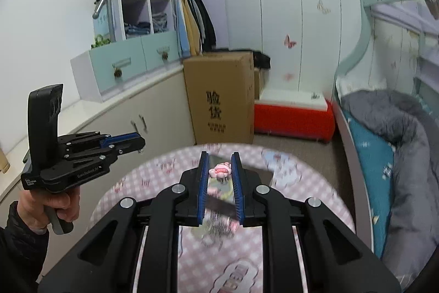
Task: Organize jewelry
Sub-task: 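Carry both charms over the grey box and open both grippers, then withdraw both tools from the box toward the silver chains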
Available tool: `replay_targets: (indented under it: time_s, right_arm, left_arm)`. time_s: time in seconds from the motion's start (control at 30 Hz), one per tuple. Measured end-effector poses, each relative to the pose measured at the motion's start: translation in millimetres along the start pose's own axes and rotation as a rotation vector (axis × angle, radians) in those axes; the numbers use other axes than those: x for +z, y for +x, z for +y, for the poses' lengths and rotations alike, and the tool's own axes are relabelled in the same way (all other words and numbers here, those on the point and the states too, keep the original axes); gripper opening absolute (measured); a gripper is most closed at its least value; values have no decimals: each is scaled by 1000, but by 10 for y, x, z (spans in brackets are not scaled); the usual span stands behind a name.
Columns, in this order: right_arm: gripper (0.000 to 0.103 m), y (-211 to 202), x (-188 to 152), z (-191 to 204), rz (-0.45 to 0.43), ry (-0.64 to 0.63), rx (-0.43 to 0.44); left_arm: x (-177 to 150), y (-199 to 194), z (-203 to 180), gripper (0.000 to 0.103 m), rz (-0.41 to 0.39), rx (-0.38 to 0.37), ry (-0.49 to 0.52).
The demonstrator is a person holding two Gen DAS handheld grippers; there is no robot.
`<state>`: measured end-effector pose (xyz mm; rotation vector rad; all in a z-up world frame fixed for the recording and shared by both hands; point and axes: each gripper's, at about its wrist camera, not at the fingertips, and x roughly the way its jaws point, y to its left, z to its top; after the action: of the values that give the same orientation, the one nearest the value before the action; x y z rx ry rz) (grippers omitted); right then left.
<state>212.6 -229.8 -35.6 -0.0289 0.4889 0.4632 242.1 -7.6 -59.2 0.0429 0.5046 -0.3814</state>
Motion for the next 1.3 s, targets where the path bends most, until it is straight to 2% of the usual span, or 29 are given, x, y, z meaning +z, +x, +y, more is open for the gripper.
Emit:
replay_targets:
  time_s: [0.2,0.4,0.83,0.9,0.93,0.97,1.0,1.03,1.17,1.3]
  right_arm:
    - [15,79,240,-94,-33,5,10]
    - [15,250,361,-188,-26,29,23]
    - [17,1022,159,-475,134,144,39]
    - [39,1080,127,-519,154,168,22]
    - [65,1072,115,-557,149,185,8]
    - [88,1040,111,-595,134,202,-20]
    - [95,1000,111,-650,114,223,-38]
    - [96,955,100,-693,98,242,-44]
    - [96,844,130,-787,88,269,-83]
    - [96,724,174,-772,63,273,-92]
  left_arm:
    - [255,120,-22,12,-25,-20,-13]
    - [352,349,-65,12,2,-39,-32]
    - [322,973,-40,13,132,-117,-111]
    - [336,1022,-32,38,155,-86,-113]
    - [348,1013,-25,79,148,-58,-114]
    - [350,951,8,96,108,-23,-124]
    - [358,863,48,97,57,0,-136]
    - [368,833,65,97,50,8,-140]
    - [395,749,111,97,57,98,-133]
    - [397,610,96,97,37,140,-123]
